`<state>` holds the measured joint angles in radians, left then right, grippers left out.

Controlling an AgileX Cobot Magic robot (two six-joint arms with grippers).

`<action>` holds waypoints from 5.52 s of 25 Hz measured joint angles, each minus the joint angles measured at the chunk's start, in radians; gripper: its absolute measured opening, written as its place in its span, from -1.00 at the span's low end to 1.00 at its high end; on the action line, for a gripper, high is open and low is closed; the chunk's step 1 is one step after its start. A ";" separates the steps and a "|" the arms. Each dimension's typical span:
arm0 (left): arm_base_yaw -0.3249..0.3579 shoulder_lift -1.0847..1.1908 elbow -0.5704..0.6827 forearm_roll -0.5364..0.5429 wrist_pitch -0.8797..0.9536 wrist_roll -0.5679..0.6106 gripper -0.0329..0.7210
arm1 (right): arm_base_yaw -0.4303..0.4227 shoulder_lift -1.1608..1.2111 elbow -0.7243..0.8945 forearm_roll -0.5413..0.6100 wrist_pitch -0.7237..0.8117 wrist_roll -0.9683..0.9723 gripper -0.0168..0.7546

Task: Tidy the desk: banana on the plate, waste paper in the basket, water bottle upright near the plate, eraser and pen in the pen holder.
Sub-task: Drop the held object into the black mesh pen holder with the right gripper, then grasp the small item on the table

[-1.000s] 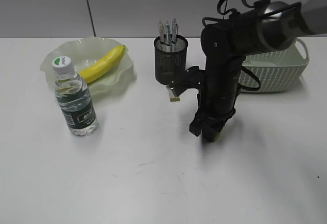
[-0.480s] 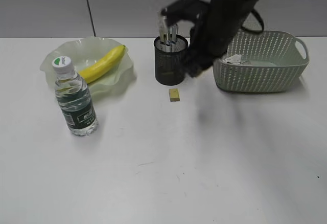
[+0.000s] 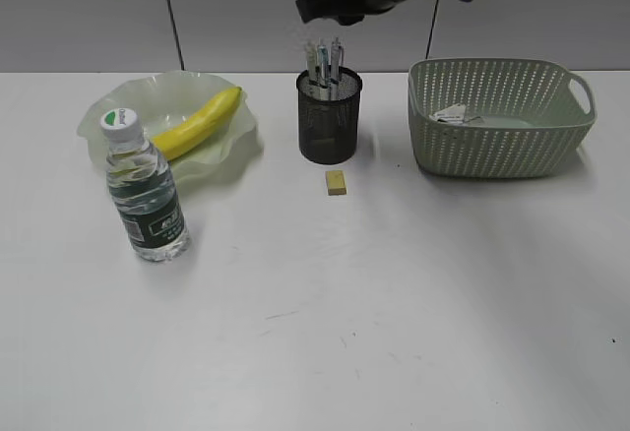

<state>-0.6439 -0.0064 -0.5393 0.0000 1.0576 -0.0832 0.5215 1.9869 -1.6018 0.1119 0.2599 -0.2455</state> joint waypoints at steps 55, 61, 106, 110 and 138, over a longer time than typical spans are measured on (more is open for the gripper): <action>0.000 0.000 0.000 0.000 0.000 0.000 0.02 | -0.039 -0.277 0.094 0.026 0.680 0.096 0.24; 0.000 0.000 0.000 0.000 0.000 0.000 0.02 | -0.039 -0.546 0.352 0.009 0.715 0.098 0.24; 0.000 1.017 -0.229 -0.159 -0.541 0.000 -0.12 | -0.039 -1.964 1.094 -0.025 0.779 0.215 0.24; -0.038 1.230 -0.382 -0.159 -0.554 0.000 -0.12 | -0.039 -1.964 1.094 -0.025 0.779 0.214 0.22; -0.120 2.217 -1.358 -0.018 -0.190 -0.393 0.18 | -0.039 -1.964 1.094 -0.049 0.779 0.137 0.08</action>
<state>-0.7642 2.2103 -1.8973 -0.0176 0.8677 -0.4758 0.4824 0.0233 -0.5076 0.0633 1.0388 -0.1086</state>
